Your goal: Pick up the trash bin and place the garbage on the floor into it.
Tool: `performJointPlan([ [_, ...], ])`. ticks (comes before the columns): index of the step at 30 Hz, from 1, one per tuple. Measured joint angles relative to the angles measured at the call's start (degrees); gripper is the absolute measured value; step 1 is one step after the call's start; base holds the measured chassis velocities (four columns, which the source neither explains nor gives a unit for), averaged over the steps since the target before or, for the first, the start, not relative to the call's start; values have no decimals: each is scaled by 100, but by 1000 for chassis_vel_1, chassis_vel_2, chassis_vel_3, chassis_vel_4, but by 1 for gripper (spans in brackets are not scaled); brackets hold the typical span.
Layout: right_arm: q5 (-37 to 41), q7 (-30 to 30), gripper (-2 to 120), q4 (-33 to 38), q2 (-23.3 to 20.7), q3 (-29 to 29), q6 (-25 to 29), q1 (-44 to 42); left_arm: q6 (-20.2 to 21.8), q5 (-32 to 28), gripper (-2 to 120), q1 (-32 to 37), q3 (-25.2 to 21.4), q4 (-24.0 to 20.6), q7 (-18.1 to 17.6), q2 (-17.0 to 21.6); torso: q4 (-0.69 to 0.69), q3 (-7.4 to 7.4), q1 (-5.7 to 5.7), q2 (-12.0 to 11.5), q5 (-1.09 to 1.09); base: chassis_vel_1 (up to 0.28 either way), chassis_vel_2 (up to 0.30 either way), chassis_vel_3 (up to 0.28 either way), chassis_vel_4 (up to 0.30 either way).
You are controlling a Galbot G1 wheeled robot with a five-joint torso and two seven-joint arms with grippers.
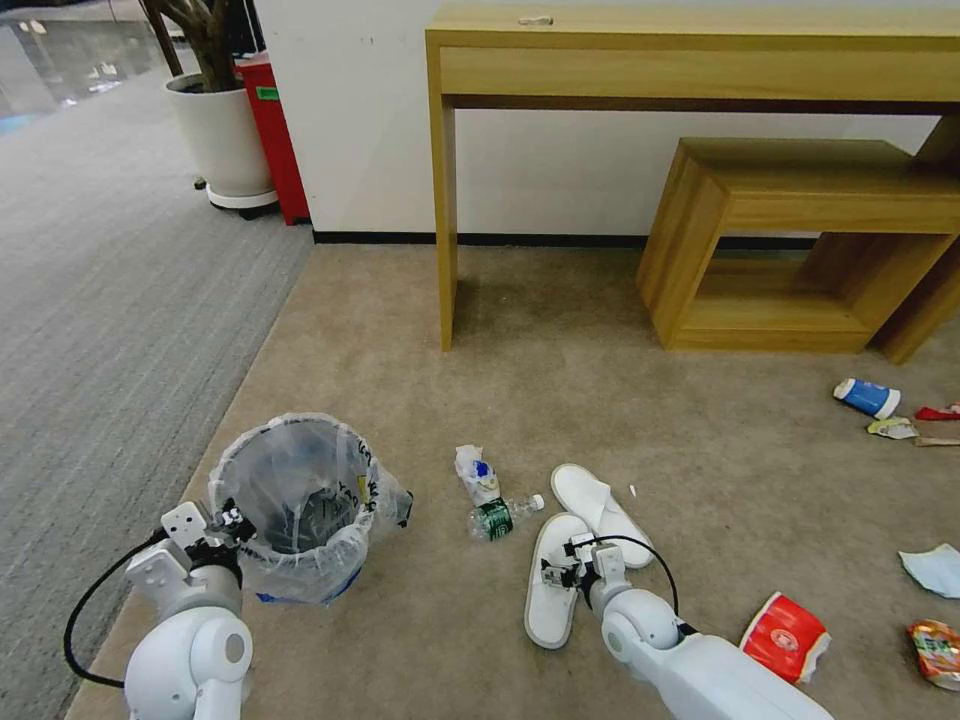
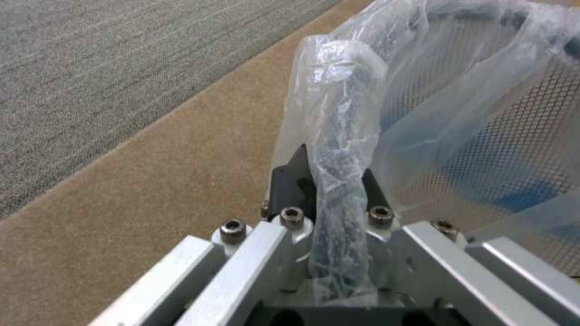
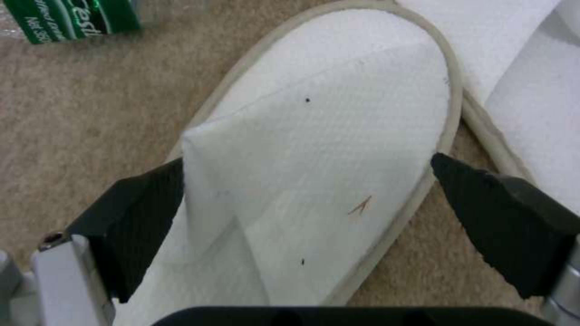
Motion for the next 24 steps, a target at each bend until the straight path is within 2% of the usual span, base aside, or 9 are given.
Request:
performJointPlan([
  [13,-98,26,99,-189,66,-36,98,62,-40,-2,2,-8,16,42,12,1,0,0,0,0,-1,0,0,0,0],
  [16,-117,27,95,-200,64,-35,122,63,-56,-2,2,-21,19,54,12,0,0,0,0,0,0,0,0,0,0],
  [23,-148,8,65,-202,23,-18,188,57,-81,16,2,-34,61,59,16,-23,0,0,0,0,0,0,0,0,0],
  [24,-148,8,65,-202,23,-18,188,57,-81,16,2,-34,61,59,16,-23,0,0,0,0,0,0,0,0,0],
])
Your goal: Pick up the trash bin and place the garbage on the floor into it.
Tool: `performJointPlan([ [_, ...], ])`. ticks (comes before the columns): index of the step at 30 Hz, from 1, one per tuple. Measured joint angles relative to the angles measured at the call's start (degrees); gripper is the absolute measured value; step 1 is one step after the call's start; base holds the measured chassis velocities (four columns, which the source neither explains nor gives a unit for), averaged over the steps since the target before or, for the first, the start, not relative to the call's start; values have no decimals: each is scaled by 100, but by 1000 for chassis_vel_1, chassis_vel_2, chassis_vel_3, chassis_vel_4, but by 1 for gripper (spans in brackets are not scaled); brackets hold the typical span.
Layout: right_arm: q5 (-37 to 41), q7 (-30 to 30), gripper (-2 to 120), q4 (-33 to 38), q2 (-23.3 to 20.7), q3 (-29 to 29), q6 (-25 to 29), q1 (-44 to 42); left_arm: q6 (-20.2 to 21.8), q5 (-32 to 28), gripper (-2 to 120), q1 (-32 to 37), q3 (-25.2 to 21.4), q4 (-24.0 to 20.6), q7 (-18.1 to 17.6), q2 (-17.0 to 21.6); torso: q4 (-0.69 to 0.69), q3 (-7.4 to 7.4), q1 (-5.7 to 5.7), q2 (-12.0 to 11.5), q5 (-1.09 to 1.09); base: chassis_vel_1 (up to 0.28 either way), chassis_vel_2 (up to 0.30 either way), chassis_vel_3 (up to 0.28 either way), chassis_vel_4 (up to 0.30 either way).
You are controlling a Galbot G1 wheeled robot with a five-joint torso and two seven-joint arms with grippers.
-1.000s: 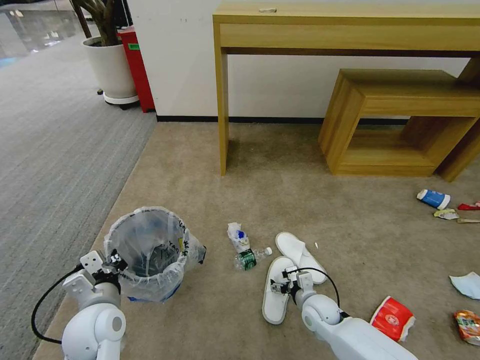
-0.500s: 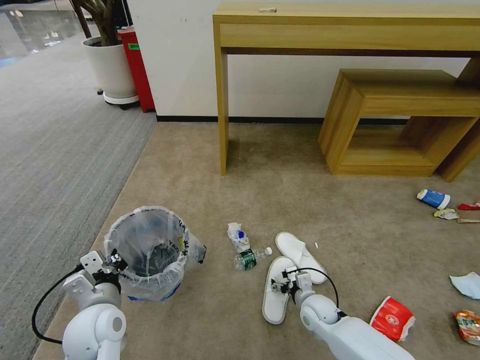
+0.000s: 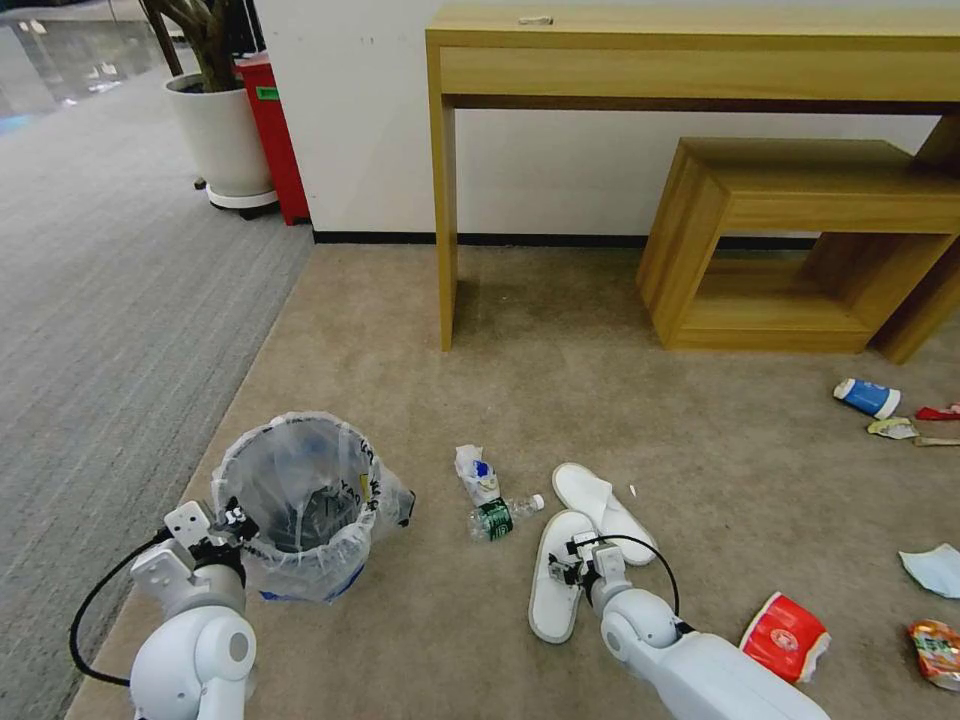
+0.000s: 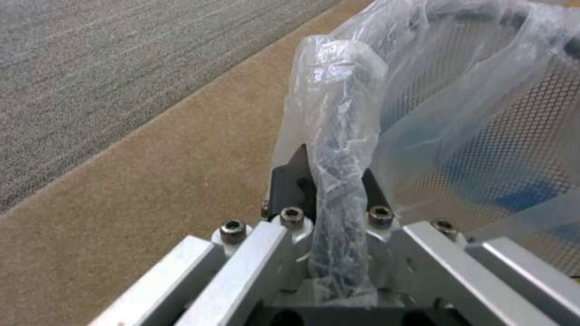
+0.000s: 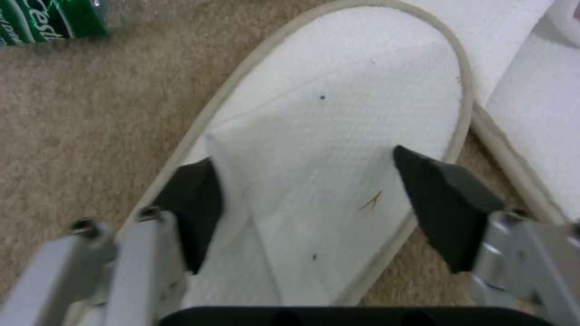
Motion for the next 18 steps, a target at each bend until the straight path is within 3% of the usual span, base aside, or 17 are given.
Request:
performJointPlan([
  [2,-14,-11,53,2,-19,8,17,-14,-4,11,2,-3,11,0,5,-8,0,0,0,0,0,0,0,0,0],
  [6,-19,-25,45,16,-44,12,33,-30,-21,20,2,-5,18,3,9,-13,0,0,0,0,0,0,0,0,0],
  [9,-37,-52,28,33,-76,27,60,-52,-50,26,2,-7,30,3,15,-22,0,0,0,0,0,0,0,0,0],
  [12,-40,-60,23,36,-86,30,68,-56,-56,27,2,-6,30,2,16,-23,0,0,0,0,0,0,0,0,0],
  [13,-43,-74,13,39,-96,34,77,-57,-74,28,2,5,31,-4,19,-23,0,0,0,0,0,0,0,0,0],
  [18,-64,-99,0,42,-107,37,112,-69,-93,32,2,28,30,-18,29,-28,0,0,0,0,0,0,0,0,0],
])
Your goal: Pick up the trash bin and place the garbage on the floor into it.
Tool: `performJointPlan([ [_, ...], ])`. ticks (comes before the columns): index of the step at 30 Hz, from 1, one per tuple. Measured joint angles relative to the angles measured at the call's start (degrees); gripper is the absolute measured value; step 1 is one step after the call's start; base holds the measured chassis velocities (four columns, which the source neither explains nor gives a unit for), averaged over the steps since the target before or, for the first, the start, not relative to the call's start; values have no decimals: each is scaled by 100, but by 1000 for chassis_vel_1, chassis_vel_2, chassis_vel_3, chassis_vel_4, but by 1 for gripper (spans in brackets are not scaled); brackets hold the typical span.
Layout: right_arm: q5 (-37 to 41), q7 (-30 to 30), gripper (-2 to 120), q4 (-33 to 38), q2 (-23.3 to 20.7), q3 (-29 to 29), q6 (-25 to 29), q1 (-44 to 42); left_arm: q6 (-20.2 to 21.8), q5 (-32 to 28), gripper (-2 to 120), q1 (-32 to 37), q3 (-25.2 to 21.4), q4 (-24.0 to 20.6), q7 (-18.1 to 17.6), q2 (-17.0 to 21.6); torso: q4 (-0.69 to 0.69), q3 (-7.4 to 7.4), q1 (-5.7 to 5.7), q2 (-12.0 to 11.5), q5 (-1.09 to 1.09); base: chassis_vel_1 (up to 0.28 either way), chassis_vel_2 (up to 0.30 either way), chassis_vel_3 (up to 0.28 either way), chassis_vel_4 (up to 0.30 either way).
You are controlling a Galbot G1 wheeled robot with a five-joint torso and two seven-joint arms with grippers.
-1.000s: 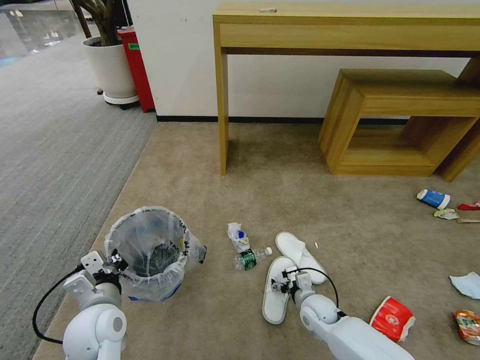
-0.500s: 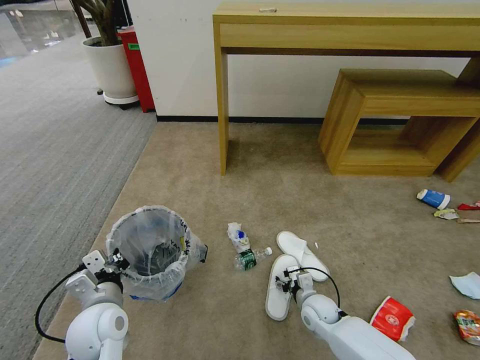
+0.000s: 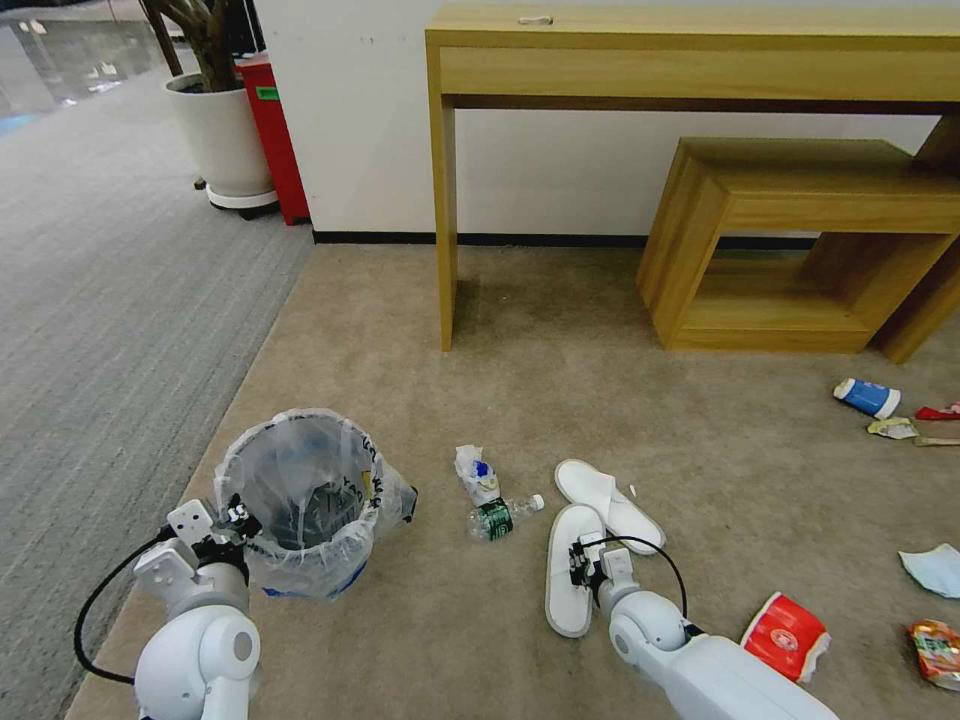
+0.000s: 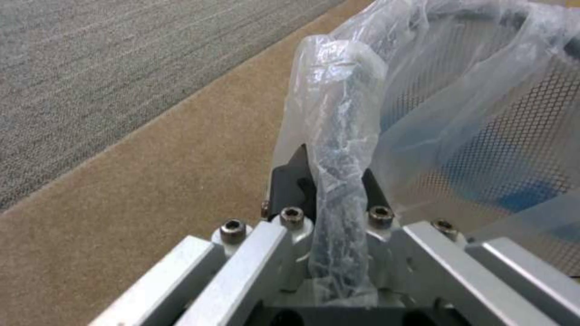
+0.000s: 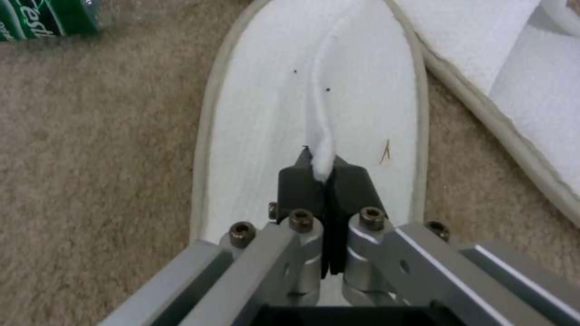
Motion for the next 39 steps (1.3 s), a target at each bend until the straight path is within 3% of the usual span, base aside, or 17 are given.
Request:
performJointPlan([
  [12,5,-207,0,208,-188,187,250,-165,-4,18,2,19,-18,64,6,36,0,0,0,0,0,0,0,0,0],
  [28,229,-543,0,916,-573,1049,765,-671,-17,89,2,65,9,81,20,38,0,0,0,0,0,0,0,0,0],
  [39,523,-1858,0,1230,-627,1572,1779,-835,-22,160,2,119,26,54,34,30,0,0,0,0,-1,0,0,0,0],
])
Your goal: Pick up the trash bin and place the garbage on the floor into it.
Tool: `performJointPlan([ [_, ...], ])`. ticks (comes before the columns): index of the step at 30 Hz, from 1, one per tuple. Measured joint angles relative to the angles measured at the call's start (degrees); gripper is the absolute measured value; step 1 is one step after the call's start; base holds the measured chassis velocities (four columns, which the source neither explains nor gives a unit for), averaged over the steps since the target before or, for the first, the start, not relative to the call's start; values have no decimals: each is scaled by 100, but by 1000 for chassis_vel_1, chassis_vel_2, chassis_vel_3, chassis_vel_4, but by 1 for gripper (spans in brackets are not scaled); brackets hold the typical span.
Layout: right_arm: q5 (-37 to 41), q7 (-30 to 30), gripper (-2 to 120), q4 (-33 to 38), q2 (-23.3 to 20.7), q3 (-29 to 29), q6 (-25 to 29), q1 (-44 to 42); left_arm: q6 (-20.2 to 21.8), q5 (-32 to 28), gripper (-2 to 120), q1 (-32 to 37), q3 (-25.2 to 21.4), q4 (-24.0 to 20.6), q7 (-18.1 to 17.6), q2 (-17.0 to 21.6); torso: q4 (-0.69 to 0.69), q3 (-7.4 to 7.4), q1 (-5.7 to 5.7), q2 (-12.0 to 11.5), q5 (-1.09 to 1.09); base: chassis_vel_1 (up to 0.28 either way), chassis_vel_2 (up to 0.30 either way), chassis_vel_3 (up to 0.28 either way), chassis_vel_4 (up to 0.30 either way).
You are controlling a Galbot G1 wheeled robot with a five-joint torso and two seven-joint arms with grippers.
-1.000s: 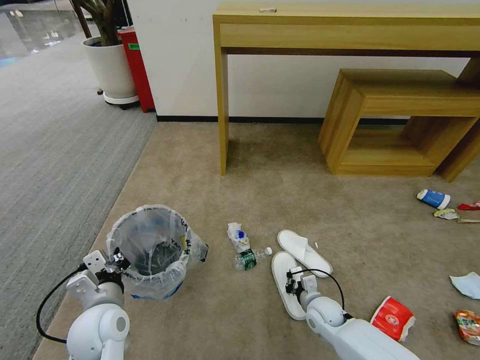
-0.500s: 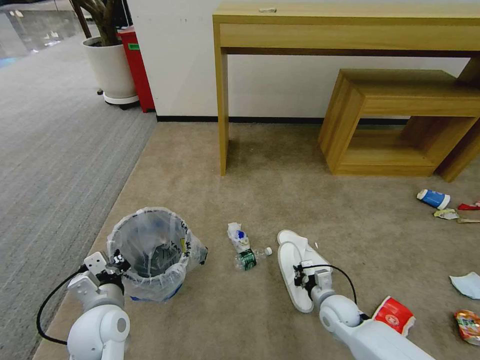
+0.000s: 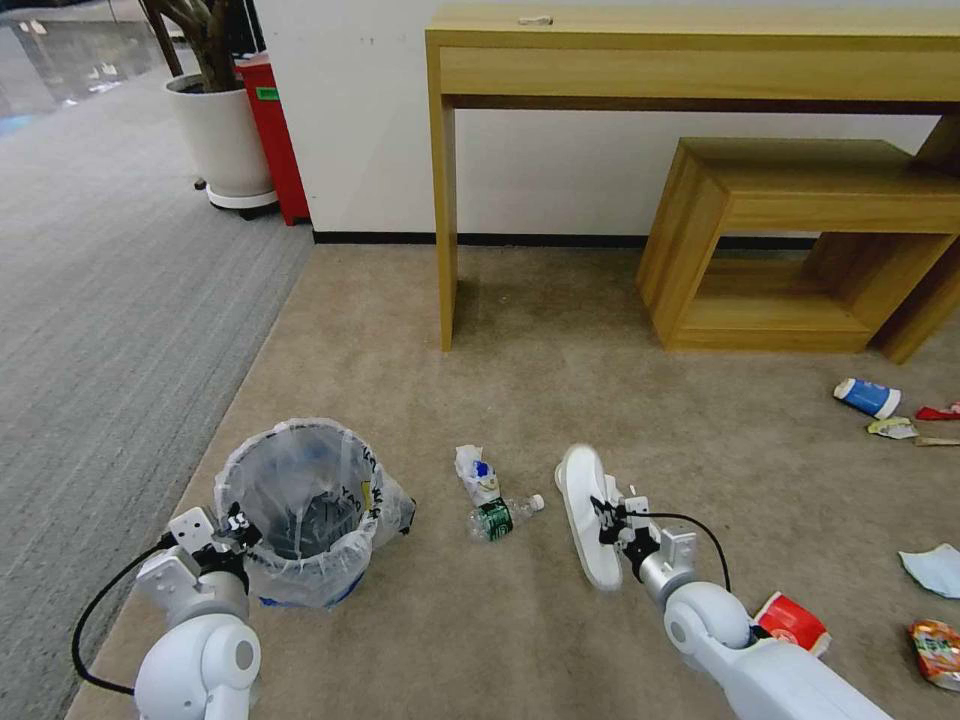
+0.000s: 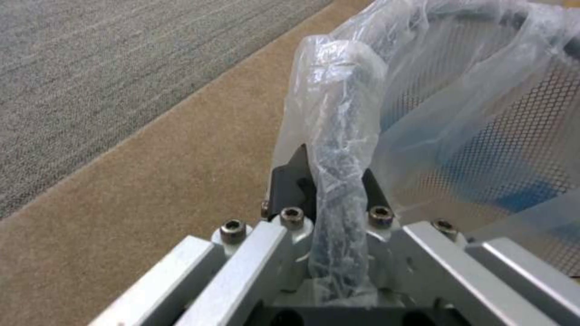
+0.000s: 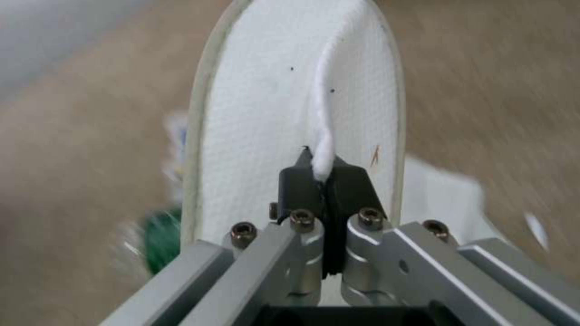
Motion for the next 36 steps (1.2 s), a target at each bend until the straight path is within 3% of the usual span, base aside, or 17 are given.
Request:
performJointPlan([
  [6,239,-1158,0,248,-86,186,588,-5,0,53,2,6,45,-2,14,9,0,0,0,0,0,0,0,0,0],
  [15,436,-2078,0,651,-196,231,1010,85,0,169,2,17,120,56,50,29,0,0,0,0,0,0,0,0,0],
  [36,567,-2327,0,1952,-401,-149,1194,547,51,457,2,221,617,79,159,237,0,0,0,0,0,0,0,0,0],
])
